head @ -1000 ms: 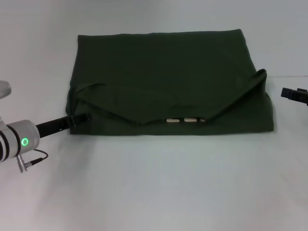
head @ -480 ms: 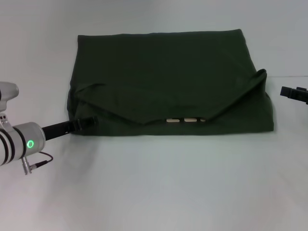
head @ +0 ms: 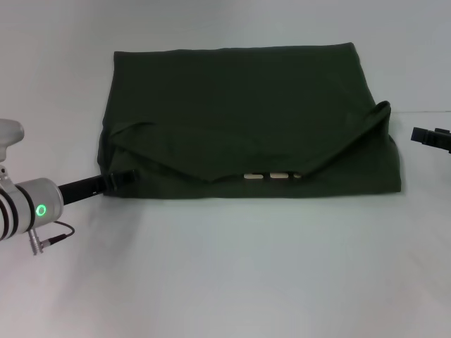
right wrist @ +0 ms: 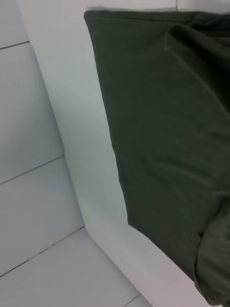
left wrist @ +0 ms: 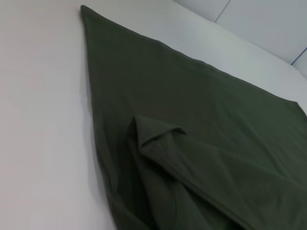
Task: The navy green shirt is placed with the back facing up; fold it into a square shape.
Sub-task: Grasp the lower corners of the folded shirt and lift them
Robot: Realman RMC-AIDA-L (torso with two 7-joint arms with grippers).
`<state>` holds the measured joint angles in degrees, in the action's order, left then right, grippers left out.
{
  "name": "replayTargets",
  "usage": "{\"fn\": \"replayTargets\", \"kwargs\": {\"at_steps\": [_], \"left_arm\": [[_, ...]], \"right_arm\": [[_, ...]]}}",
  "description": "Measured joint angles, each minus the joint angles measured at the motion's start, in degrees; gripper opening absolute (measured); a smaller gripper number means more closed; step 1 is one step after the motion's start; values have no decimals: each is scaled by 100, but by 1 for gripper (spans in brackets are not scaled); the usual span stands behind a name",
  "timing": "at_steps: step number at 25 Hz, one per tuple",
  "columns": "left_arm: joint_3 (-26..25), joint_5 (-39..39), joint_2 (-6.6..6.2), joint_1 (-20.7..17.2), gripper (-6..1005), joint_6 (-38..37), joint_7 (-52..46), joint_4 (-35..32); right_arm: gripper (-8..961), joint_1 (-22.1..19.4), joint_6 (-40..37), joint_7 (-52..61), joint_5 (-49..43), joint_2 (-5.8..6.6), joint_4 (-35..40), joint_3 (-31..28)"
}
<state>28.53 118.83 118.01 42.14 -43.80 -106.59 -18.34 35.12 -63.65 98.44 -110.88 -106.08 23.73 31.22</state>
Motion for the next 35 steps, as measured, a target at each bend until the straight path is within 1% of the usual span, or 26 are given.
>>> {"fn": "replayTargets", "kwargs": {"at_steps": [9,14,19,25,30,35], "left_arm": [[10,0,-8,-44,649,4,7,-3],[8,0,1,-65,412,14,-9,-3],[4,0,6,-66,253,25,-4,-2],[2,0,13,-66,261,46,27,-2],[-2,0,7,-52,248,171,-22,47],[-11,0,-2,-42,101,144,-29,31]], "right_arm": [[675,-17,2,53,-95,0,0,-3],[676,-13,1,56,-124,0,0,-3],[675,-14,2,56,-127,0,0,-3],[675,-4,2,56,-128,0,0,-2],[675,11,2,54,-127,-1,0,-14],[676,13,0,59,-127,0,0,-42]]}}
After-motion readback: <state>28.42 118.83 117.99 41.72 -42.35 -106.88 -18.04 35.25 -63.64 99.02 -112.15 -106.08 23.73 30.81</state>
